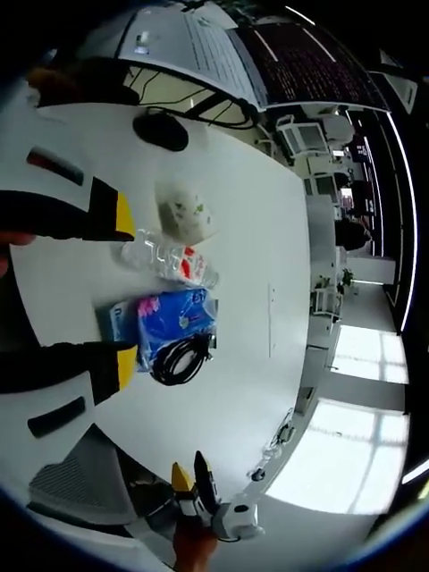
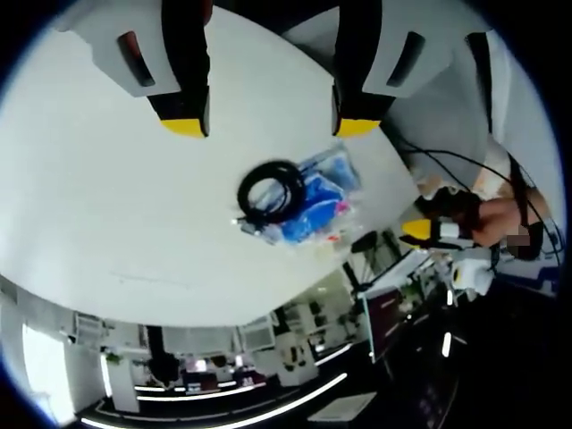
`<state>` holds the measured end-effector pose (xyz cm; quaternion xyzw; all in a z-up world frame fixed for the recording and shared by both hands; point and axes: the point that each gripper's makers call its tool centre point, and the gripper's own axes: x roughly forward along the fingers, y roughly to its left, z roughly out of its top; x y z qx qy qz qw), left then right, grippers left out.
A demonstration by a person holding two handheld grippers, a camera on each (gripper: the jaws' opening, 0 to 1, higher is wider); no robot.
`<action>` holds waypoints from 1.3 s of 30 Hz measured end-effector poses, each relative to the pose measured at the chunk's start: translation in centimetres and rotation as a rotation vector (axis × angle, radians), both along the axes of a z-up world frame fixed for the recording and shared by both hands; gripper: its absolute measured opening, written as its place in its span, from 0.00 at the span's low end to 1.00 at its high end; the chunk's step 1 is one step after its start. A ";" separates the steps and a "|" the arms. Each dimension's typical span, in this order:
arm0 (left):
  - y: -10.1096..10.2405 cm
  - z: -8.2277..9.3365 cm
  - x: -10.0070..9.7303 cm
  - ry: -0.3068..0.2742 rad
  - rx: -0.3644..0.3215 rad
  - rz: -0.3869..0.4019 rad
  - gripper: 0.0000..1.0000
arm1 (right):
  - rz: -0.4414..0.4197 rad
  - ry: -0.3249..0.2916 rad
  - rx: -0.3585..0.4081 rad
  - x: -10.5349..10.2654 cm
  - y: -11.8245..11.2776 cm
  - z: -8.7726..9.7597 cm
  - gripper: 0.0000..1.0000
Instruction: Arrange the tabletop items into an orderly group along one side of the table until the central work area is clear of visible clutter.
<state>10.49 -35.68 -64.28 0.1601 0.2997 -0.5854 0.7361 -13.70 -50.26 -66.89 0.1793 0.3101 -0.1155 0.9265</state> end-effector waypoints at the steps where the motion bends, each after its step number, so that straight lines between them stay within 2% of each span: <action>1: 0.0 0.0 0.0 -0.001 0.002 -0.002 0.44 | 0.000 0.001 0.000 0.0 0.0 0.0 0.53; 21: 0.2 -0.5 1.0 -0.005 0.014 -0.016 0.43 | 0.007 0.006 -0.003 0.6 0.5 0.3 0.51; 34: -0.3 -1.0 3.7 -0.030 0.023 -0.017 0.42 | 0.015 0.029 -0.010 0.3 0.6 0.3 0.51; 39: -1.0 -1.1 4.8 -0.040 0.026 -0.029 0.42 | -0.009 0.010 -0.009 0.4 0.4 0.8 0.50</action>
